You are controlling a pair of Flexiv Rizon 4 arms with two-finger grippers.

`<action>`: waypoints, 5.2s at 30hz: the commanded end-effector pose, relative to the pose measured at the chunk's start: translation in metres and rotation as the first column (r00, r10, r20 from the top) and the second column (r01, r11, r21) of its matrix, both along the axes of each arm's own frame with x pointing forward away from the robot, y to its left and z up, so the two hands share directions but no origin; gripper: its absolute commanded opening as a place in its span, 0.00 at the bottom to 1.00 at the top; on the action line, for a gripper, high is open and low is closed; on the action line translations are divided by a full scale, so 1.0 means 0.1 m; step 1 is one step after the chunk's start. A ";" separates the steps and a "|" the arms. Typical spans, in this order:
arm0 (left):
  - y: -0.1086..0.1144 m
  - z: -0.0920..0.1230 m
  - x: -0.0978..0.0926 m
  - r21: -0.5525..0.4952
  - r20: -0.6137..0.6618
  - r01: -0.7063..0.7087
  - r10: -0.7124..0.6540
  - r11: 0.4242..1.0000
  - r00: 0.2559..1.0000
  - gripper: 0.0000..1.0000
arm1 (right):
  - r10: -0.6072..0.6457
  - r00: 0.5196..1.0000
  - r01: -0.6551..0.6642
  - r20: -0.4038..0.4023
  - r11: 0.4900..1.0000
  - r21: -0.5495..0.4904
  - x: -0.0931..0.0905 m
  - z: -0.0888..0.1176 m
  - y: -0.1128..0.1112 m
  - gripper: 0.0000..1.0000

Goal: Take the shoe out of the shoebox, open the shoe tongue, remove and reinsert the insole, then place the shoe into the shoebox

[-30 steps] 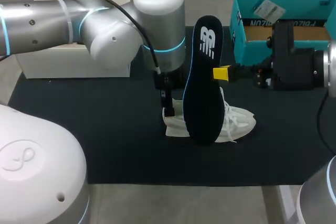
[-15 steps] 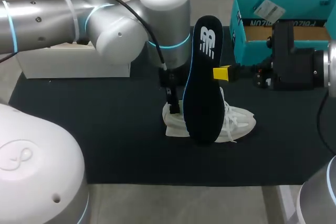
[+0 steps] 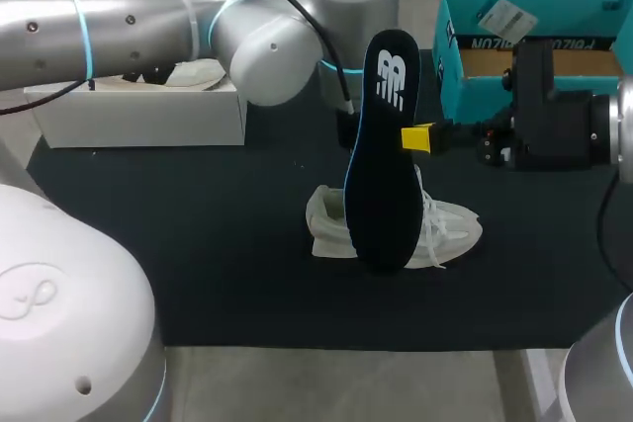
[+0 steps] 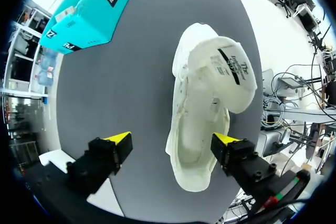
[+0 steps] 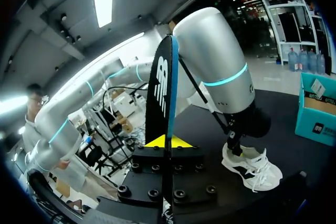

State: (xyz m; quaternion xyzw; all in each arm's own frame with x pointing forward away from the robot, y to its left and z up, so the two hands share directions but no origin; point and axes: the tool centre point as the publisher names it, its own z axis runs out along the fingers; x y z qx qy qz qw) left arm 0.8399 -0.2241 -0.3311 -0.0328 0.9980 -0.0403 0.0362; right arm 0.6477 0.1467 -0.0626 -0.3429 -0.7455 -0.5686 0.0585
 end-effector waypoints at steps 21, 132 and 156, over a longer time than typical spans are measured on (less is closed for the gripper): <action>-0.42 -0.51 0.03 -0.009 -0.113 0.099 -0.100 0.995 0.989 0.45 | -0.004 1.000 0.004 0.001 1.000 0.000 -0.01 -0.02 0.01 0.00; -0.33 -0.07 0.65 0.149 -0.176 0.975 -0.975 -0.163 -0.136 0.00 | -0.004 1.000 0.004 0.001 1.000 0.000 -0.01 -0.02 0.01 0.00; -0.35 -0.27 0.71 0.124 -0.215 0.968 -0.959 -0.216 -0.186 0.00 | -0.004 1.000 0.004 0.001 1.000 0.000 -0.01 -0.02 0.01 0.00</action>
